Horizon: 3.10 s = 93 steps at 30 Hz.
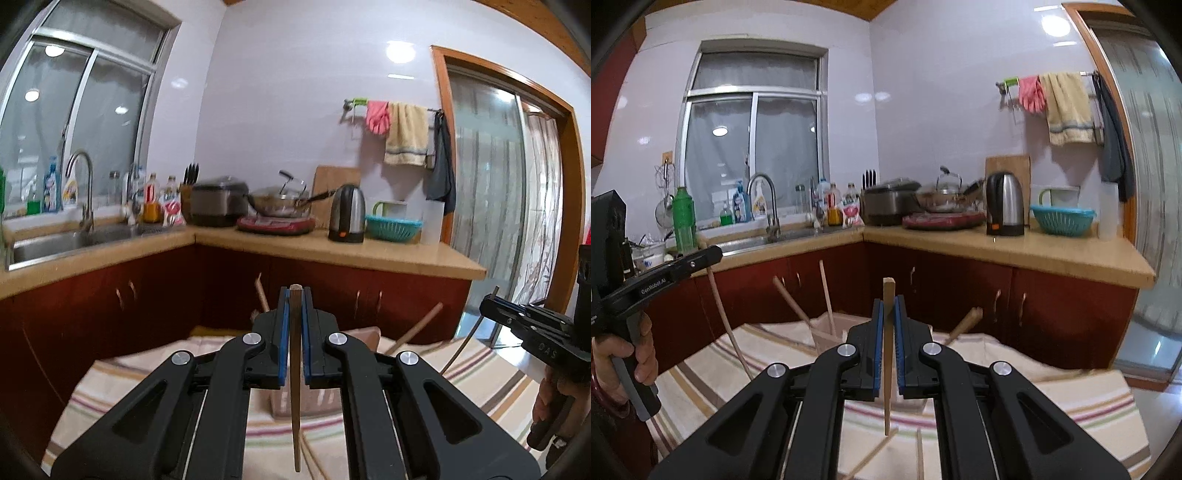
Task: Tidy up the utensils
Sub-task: 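Lower both upright chopsticks into the pink caddy, then open the left tool to drop its chopstick while the right tool releases its own, then move both open tools back over the chopsticks on the table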
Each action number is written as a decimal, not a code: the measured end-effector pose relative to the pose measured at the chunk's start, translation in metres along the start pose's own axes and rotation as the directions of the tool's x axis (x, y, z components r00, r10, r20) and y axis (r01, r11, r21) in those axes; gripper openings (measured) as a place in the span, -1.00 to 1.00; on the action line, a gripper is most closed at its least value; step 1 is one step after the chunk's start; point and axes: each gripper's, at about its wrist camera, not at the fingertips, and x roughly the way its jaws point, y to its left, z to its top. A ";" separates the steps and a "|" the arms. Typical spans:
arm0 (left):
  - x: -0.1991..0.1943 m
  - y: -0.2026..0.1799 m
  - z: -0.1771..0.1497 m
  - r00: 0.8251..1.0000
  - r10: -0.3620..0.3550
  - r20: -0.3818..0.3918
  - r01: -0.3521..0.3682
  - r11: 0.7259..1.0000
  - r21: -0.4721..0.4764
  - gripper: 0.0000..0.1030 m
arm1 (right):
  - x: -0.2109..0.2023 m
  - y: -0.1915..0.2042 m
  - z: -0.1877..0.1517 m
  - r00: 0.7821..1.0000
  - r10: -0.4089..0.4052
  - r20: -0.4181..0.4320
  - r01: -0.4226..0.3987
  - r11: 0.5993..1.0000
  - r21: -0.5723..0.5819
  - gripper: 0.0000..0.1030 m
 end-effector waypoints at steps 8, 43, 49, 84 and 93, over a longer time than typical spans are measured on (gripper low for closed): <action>0.018 -0.013 0.040 0.994 -0.016 0.106 0.014 1.000 0.021 -0.88 | 0.012 -0.006 0.041 0.994 0.008 0.105 -0.007 1.000 -0.014 -0.88; 0.161 0.006 0.006 0.997 0.066 0.041 -0.064 0.996 -0.058 -0.88 | 0.110 -0.027 0.059 0.986 0.036 0.164 -0.040 0.999 0.024 -0.88; 0.157 0.010 -0.005 0.997 0.072 0.020 -0.071 0.995 -0.064 -0.45 | 0.126 -0.029 0.039 0.993 0.021 0.119 -0.027 0.998 0.049 -0.88; 0.017 -0.023 -0.093 0.988 0.098 -0.122 -0.099 0.995 0.002 0.57 | 0.001 -0.019 -0.067 0.989 -0.118 -0.093 0.124 0.990 0.062 0.20; -0.020 -0.027 -0.150 0.957 0.115 -0.265 -0.122 0.993 -0.009 0.57 | -0.035 -0.025 -0.130 0.967 -0.147 -0.206 0.171 0.980 0.104 0.20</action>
